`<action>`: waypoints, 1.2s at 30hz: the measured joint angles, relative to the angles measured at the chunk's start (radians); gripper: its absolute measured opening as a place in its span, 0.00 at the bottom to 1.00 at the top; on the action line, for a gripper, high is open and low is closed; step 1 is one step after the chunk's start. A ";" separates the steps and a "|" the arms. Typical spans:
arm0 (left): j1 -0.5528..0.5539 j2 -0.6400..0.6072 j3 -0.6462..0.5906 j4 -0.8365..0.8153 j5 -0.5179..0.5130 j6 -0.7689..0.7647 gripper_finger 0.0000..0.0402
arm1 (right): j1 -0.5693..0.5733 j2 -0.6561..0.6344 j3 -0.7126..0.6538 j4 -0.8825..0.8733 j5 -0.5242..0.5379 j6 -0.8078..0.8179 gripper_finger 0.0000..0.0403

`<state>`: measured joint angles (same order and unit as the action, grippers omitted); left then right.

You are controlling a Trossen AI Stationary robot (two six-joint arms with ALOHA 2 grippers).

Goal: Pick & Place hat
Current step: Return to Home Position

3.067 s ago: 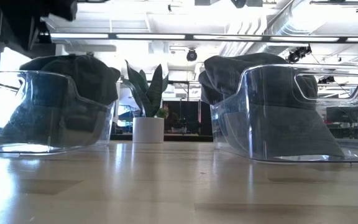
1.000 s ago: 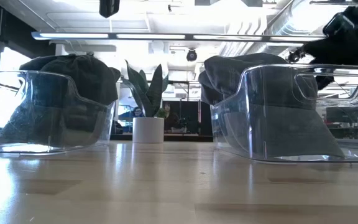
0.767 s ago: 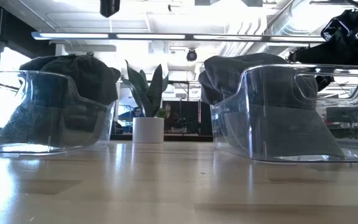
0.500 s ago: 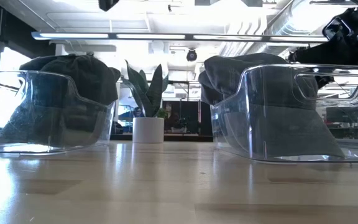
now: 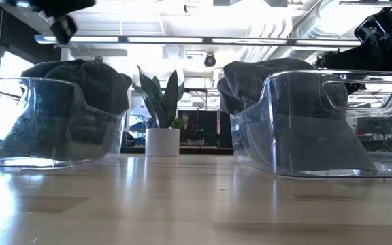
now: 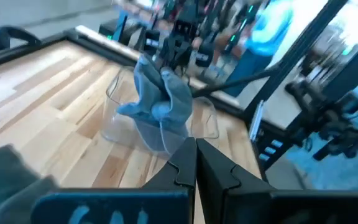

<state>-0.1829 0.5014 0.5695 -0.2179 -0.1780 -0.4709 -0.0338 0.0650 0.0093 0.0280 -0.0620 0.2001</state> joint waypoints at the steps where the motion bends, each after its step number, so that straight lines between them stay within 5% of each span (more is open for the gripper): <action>1: 0.000 -0.055 -0.040 0.008 0.000 0.000 0.00 | 0.000 0.000 0.000 0.000 0.000 0.000 0.05; 13: 0.000 -0.494 -0.377 0.133 0.082 0.106 0.00 | 0.000 0.000 0.000 0.000 0.000 0.000 0.06; 26: 0.022 -0.479 -0.555 0.457 0.168 0.374 0.00 | 0.000 0.000 0.000 0.002 -0.001 0.000 0.06; 36: 0.308 -0.497 -0.556 0.343 0.432 0.372 0.00 | 0.000 0.013 0.000 0.010 -0.003 0.000 0.05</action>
<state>0.1246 0.0039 0.0135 0.1252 0.2538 -0.0990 -0.0338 0.0784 0.0090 0.0383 -0.0654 0.2001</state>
